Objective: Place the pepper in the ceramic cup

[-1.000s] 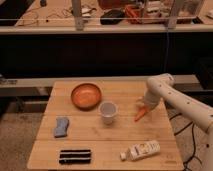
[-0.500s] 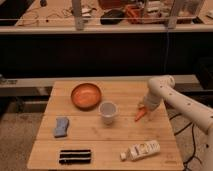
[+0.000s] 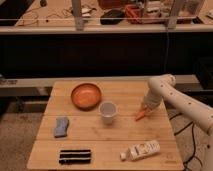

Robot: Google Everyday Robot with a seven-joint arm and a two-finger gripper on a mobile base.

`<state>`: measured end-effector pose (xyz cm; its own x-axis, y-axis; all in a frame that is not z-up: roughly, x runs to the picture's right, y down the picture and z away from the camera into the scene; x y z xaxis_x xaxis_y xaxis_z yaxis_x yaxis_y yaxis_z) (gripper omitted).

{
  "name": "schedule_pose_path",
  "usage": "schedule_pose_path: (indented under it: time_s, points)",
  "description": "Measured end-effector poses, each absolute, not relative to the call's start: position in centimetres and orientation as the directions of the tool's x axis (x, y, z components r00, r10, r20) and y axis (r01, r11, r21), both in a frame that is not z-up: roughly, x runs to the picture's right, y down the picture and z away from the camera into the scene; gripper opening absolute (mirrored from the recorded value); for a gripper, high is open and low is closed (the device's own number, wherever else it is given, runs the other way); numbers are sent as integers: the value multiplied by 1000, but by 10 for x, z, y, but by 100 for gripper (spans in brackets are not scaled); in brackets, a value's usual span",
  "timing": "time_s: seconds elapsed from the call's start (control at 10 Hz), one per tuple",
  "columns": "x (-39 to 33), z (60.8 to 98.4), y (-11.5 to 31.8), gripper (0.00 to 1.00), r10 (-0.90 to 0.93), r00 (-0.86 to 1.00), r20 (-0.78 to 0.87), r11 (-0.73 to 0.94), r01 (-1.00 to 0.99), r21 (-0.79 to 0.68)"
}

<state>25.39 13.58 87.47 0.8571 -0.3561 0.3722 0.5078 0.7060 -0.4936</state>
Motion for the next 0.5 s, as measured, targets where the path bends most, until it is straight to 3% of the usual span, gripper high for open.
schedule_pose_path:
  time_s: [0.5]
  points:
    - [225, 844, 108, 4, -401, 837, 373, 690, 544, -478]
